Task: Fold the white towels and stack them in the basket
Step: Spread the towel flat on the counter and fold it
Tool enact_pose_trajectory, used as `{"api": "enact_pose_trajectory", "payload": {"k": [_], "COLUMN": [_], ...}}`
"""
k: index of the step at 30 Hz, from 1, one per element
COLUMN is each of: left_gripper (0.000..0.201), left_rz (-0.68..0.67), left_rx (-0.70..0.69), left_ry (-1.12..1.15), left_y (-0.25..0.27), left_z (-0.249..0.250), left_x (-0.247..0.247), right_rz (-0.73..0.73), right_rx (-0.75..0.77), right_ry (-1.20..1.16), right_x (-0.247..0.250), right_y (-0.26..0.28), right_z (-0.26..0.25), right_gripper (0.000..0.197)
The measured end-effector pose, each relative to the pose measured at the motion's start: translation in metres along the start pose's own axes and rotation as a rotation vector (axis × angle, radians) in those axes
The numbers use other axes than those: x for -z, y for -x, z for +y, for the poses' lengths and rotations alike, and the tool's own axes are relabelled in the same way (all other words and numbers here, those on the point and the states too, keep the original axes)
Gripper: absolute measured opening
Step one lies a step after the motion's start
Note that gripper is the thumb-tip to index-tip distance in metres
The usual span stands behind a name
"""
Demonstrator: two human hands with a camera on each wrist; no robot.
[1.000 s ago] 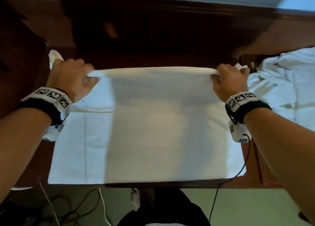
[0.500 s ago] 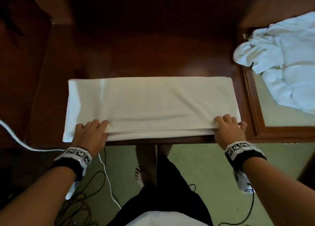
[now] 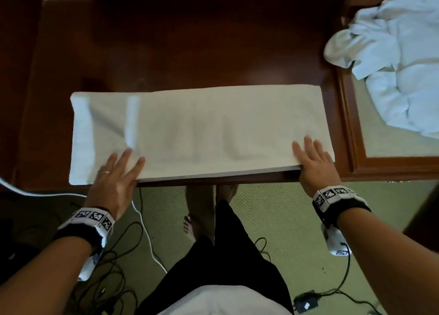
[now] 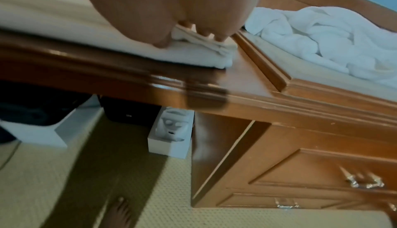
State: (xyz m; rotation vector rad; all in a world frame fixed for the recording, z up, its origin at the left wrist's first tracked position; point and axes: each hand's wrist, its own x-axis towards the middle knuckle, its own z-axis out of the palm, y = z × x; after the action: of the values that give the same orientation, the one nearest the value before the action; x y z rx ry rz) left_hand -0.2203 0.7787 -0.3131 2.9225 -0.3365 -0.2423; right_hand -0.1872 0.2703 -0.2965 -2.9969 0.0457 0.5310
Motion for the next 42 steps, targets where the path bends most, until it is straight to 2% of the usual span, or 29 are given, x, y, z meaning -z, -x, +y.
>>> {"api": "enact_pose_trajectory", "payload": {"k": [3, 6, 8, 9, 11, 13, 15, 17, 18, 20, 23, 25, 26, 29, 32, 34, 36, 39, 41, 42], "left_gripper": [0.076, 0.081, 0.078, 0.077, 0.076, 0.075, 0.08, 0.085, 0.082, 0.063, 0.067, 0.069, 0.07, 0.073, 0.075, 0.078, 0.08, 0.085, 0.083, 0.083], "left_rz": [0.0, -0.036, -0.051, -0.061, -0.091, -0.107, -0.088, -0.1, -0.126, -0.14, -0.105, -0.062, -0.065, -0.139, -0.257, -0.317, -0.347, -0.226, -0.148, -0.153], "left_rx": [-0.033, -0.046, -0.007, 0.021, 0.048, 0.041, 0.051, 0.053, 0.053, 0.076, 0.14, 0.114, 0.094, 0.069, 0.24, 0.344, 0.363, 0.402, 0.326, 0.257], "left_ry": [-0.018, -0.05, -0.054, -0.066, -0.125, -0.165, -0.132, -0.072, -0.053, -0.045, -0.027, -0.021, -0.016, -0.05, -0.118, -0.111, -0.105, -0.035, 0.016, 0.016], "left_y": [-0.001, 0.001, -0.002, -0.004, -0.005, 0.0, 0.011, 0.024, 0.029, 0.033, 0.014, -0.007, -0.019, -0.051, -0.061, -0.058, -0.055, -0.063, -0.071, -0.075], "left_z": [-0.004, -0.004, -0.005, -0.009, -0.022, -0.037, -0.047, -0.049, -0.047, -0.039, -0.021, -0.008, -0.001, 0.012, -0.017, -0.042, -0.052, -0.027, 0.008, 0.028], "left_x": [0.003, 0.008, 0.017, 0.02, 0.025, 0.026, 0.027, 0.028, 0.027, 0.027, 0.033, 0.033, 0.031, 0.022, 0.014, 0.019, 0.023, 0.024, 0.021, 0.016], "right_rz": [0.012, -0.077, -0.028, 0.027, 0.103, 0.089, 0.032, 0.076, 0.103, 0.107, 0.186, 0.231, 0.209, 0.025, -0.165, -0.209, -0.228, -0.158, -0.074, -0.059], "right_rx": [-0.045, -0.094, -0.12, -0.079, 0.129, 0.316, 0.279, 0.267, 0.311, 0.374, 0.337, 0.319, 0.318, 0.268, 0.207, 0.212, 0.217, 0.203, 0.248, 0.276], "right_ry": [-0.014, 0.032, 0.047, 0.051, 0.059, 0.04, -0.073, -0.118, -0.082, -0.008, -0.087, -0.104, -0.088, 0.005, 0.095, 0.121, 0.136, 0.08, 0.043, 0.044], "right_x": [-0.002, -0.003, 0.001, 0.001, -0.002, -0.009, -0.009, -0.013, -0.017, -0.02, -0.011, -0.004, -0.001, 0.0, -0.006, -0.007, -0.004, 0.002, 0.003, 0.002], "right_y": [0.006, 0.014, 0.011, 0.008, 0.004, 0.003, 0.001, 0.005, 0.011, 0.02, 0.014, -0.001, -0.008, -0.026, -0.032, -0.03, -0.029, -0.034, -0.043, -0.049], "right_z": [0.012, 0.016, -0.002, -0.016, -0.046, -0.062, -0.061, -0.051, -0.047, -0.044, -0.064, -0.091, -0.107, -0.144, -0.152, -0.149, -0.15, -0.165, -0.179, -0.186], "right_gripper": [0.083, 0.089, 0.086, 0.085, 0.081, 0.07, 0.057, 0.052, 0.051, 0.045, 0.048, 0.047, 0.049, 0.061, 0.08, 0.089, 0.097, 0.098, 0.089, 0.085]}}
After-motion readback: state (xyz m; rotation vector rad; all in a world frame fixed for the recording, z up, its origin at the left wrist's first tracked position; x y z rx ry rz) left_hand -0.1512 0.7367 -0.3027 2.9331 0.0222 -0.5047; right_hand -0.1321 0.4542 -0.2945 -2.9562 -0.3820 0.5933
